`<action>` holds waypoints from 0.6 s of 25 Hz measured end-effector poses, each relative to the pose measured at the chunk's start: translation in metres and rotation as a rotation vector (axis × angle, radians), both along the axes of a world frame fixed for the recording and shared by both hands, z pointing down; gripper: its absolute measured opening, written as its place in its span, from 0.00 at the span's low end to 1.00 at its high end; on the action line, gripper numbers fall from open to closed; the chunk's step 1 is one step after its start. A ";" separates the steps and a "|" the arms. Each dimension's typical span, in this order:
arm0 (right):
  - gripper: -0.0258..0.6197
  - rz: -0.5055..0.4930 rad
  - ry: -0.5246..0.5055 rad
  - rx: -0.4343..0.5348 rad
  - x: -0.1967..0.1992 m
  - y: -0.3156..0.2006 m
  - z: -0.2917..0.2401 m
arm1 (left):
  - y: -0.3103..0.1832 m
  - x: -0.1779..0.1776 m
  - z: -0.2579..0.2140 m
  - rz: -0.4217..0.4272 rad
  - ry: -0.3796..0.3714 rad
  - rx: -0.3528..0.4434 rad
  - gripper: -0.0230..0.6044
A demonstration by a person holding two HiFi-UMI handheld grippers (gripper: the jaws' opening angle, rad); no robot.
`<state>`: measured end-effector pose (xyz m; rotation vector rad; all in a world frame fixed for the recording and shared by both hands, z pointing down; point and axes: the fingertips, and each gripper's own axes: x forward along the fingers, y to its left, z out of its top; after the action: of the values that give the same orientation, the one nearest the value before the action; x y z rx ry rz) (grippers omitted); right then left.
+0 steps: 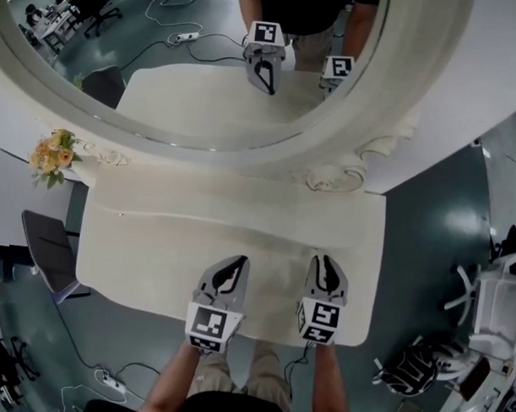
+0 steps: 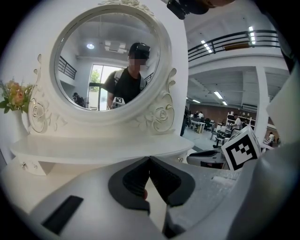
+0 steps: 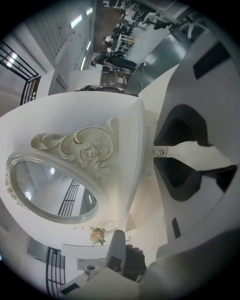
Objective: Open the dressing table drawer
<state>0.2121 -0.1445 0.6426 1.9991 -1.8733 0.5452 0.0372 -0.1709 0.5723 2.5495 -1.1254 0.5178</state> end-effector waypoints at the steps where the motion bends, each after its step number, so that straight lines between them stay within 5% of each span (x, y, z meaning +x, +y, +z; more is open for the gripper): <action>1: 0.17 0.001 -0.003 -0.008 0.000 -0.002 0.004 | 0.000 0.000 0.000 -0.002 -0.001 0.004 0.04; 15: 0.29 -0.034 -0.032 -0.028 -0.005 -0.026 0.027 | 0.003 -0.002 0.009 -0.037 -0.010 -0.025 0.04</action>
<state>0.2072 -0.1702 0.6695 1.9477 -1.9042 0.5945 0.0352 -0.1674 0.5811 2.5022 -1.1604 0.5327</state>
